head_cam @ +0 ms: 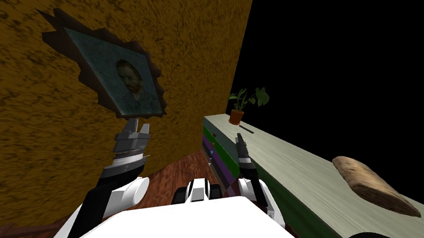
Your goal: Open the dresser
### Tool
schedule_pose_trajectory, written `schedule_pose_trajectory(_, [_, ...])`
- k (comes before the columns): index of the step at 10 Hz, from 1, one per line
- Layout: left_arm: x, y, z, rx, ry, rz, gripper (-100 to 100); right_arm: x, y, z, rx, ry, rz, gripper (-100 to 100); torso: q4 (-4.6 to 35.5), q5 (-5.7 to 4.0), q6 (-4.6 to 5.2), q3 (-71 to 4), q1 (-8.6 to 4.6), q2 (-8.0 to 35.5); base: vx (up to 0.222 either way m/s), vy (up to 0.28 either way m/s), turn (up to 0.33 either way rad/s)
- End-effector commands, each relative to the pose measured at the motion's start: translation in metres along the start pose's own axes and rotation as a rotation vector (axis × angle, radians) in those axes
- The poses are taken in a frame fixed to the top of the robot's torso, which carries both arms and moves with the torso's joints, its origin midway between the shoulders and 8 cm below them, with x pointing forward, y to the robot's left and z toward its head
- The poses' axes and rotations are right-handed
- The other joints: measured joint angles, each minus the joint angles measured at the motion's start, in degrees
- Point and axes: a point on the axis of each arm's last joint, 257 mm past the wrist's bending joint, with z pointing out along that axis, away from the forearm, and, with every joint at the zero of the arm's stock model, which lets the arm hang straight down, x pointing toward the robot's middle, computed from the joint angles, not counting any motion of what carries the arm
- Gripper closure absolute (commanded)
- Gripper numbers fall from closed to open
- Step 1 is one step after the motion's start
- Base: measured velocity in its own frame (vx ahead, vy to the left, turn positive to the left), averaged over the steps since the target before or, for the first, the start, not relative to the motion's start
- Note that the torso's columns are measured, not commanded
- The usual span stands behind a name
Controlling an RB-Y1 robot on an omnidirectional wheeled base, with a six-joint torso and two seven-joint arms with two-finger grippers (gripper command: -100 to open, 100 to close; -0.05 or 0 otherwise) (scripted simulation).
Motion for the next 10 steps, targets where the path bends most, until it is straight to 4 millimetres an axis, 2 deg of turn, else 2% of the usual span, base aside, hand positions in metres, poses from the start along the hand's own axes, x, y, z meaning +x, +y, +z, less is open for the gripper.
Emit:
schedule_pose_trajectory(1, [0.0,0.0,0.0,0.0,0.0,0.0,0,0.016,-0.038,-0.009,0.105,0.061,-0.077,-100,0.01,-0.02,-0.01,0.0,-0.09,0.01,-0.002,0.053,0.013])
schedule_pose_trajectory(2, [0.0,0.0,0.0,0.0,0.0,0.0,0,0.016,-0.038,-0.009,0.105,0.064,-0.084,-100,0.01,-0.03,-0.01,0.0,-0.07,0.0,0.001,0.04,0.008])
schedule_pose_trajectory(3, [0.0,0.0,0.0,0.0,0.0,0.0,0,0.024,-0.063,-0.018,0.174,0.101,-0.133,-100,0.01,-0.02,-0.01,0.0,-0.07,0.0,-0.001,0.036,0.019])
schedule_pose_trajectory(4, [0.0,0.0,0.0,0.0,0.0,0.0,0,0.025,-0.063,-0.018,0.174,0.104,-0.139,-100,0.01,-0.02,-0.01,0.0,-0.06,0.01,0.004,0.033,0.006])
schedule_pose_trajectory(5, [0.0,0.0,0.0,0.0,0.0,0.0,0,0.031,-0.087,-0.027,0.244,0.14,-0.189,-100,-0.16,-0.14,-0.02,-0.01,-0.1,-0.09,0.012,0.048,0.019])
schedule_pose_trajectory(6, [0.0,0.0,0.0,0.0,0.0,0.0,0,0.032,-0.089,-0.028,0.247,0.145,-0.199,-100,-0.43,-0.33,-0.03,-0.1,-0.21,-0.32,-0.006,0.059,0.013])
schedule_pose_trajectory(7, [0.0,0.0,0.0,0.0,0.0,0.0,0,0.038,-0.11,-0.04,0.302,0.181,-0.244,-100,-0.23,-0.18,-0.02,-0.17,-0.21,-0.3,0.003,0.059,0.025])
schedule_pose_trajectory(8, [0.0,0.0,0.0,0.0,0.0,0.0,0,0.038,-0.116,-0.042,0.323,0.187,-0.263,-100,-0.09,-0.06,-0.01,-0.1,-0.1,-0.17,0.01,0.045,0.011])
schedule_pose_trajectory(9, [0.0,0.0,0.0,0.0,0.0,0.0,0,0.043,-0.139,-0.056,0.389,0.221,-0.306,-100,-0.02,-0.03,-0.01,-0.02,-0.05,-0.04,0.008,0.059,0.028])
schedule_pose_trajectory(10, [0.0,0.0,0.0,0.0,0.0,0.0,0,0.043,-0.143,-0.057,0.401,0.229,-0.332,-100,0.01,0.0,-0.01,0.03,0.02,0.04,0.005,0.052,0.014])
